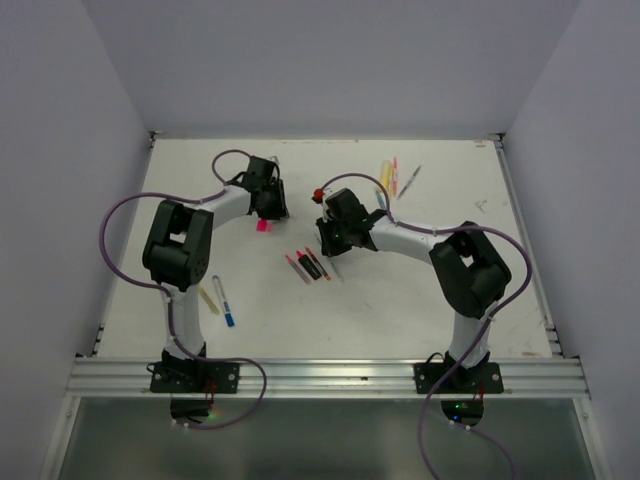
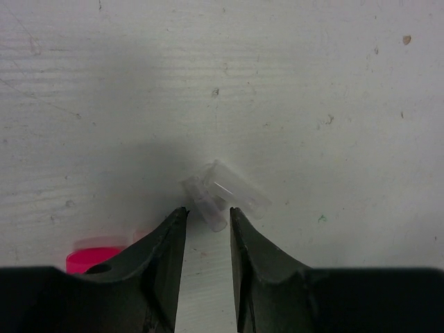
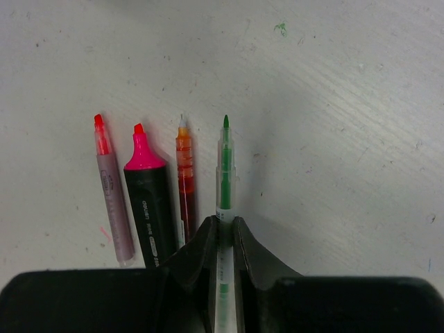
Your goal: Open the pen caps
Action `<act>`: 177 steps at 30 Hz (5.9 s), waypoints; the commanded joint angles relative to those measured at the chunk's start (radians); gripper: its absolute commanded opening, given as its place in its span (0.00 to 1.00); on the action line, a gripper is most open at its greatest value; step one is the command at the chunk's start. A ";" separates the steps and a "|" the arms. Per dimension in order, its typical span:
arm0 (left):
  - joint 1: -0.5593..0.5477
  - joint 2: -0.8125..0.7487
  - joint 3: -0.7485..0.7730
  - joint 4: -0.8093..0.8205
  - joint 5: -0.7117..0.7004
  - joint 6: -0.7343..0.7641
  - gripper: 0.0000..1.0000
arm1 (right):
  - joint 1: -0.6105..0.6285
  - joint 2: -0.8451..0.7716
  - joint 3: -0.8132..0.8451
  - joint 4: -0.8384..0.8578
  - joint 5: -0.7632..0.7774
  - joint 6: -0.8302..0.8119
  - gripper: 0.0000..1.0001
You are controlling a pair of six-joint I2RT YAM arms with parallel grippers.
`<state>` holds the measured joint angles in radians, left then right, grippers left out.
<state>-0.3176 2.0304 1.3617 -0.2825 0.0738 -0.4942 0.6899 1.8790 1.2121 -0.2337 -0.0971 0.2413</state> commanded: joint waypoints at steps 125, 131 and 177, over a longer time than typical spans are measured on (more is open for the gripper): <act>-0.023 -0.268 -0.388 0.790 0.474 -0.371 0.00 | -0.366 -0.244 0.049 -0.076 0.075 0.198 0.77; -0.023 -0.306 -0.412 0.796 0.449 -0.371 0.00 | -0.594 -0.127 0.188 -0.167 0.456 0.151 0.58; -0.046 -0.229 -0.273 0.767 0.551 -0.323 0.00 | -0.211 -0.268 -0.002 0.051 -0.156 -0.001 0.99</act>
<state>-0.3733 1.8076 1.0527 0.4900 0.6235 -0.8410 0.4347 1.6154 1.2575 -0.2779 -0.0532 0.2390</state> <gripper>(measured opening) 0.119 0.986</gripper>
